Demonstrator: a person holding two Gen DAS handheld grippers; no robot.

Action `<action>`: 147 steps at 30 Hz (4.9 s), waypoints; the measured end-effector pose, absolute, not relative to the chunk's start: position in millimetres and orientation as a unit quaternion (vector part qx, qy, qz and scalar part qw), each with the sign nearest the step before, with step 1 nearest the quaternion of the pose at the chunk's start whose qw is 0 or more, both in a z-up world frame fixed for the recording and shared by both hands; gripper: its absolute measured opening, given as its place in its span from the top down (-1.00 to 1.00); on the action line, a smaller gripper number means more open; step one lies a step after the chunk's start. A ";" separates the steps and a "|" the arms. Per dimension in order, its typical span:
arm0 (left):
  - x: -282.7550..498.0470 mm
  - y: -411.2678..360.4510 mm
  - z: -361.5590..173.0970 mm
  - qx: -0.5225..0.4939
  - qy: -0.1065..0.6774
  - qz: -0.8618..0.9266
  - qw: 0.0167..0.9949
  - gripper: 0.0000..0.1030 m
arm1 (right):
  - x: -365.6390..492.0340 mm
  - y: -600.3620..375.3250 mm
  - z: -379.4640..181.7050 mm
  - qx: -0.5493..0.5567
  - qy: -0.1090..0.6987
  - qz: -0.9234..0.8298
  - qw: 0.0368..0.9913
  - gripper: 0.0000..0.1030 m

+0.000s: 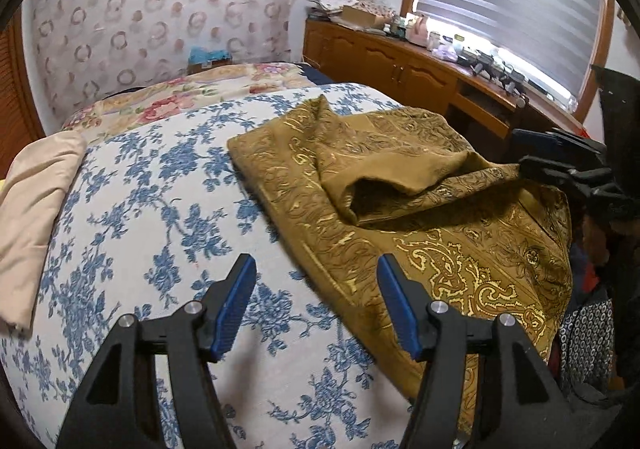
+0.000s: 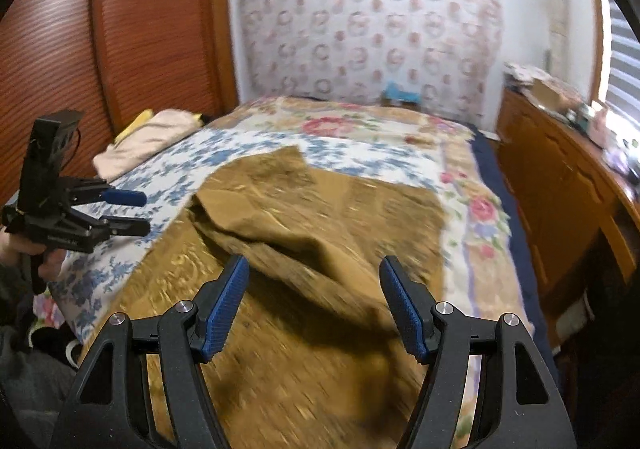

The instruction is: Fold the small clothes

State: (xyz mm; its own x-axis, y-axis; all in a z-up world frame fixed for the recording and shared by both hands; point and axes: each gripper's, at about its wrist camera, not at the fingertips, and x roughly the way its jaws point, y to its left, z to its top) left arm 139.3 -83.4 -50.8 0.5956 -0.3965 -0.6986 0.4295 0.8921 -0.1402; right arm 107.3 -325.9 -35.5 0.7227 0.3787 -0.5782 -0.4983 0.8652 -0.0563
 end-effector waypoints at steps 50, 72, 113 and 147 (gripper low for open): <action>118.1 -65.0 -50.8 0.007 0.363 -0.215 0.907 -0.21 | 259.2 -358.3 -33.5 -0.084 0.355 0.133 0.921 0.85; 107.3 -86.4 -64.3 0.018 0.373 -0.246 0.895 -0.21 | 107.0 -395.6 -73.1 -0.054 0.386 0.153 0.908 0.19; 48.2 -121.9 -87.4 0.009 0.408 -0.330 0.851 0.07 | 42.3 -396.9 -67.6 -0.049 0.305 0.104 0.945 0.38; 154.6 -157.9 1.7 -0.019 0.335 -0.345 0.877 1.00 | 18.8 -318.0 -57.2 -0.068 0.296 0.244 0.921 -0.40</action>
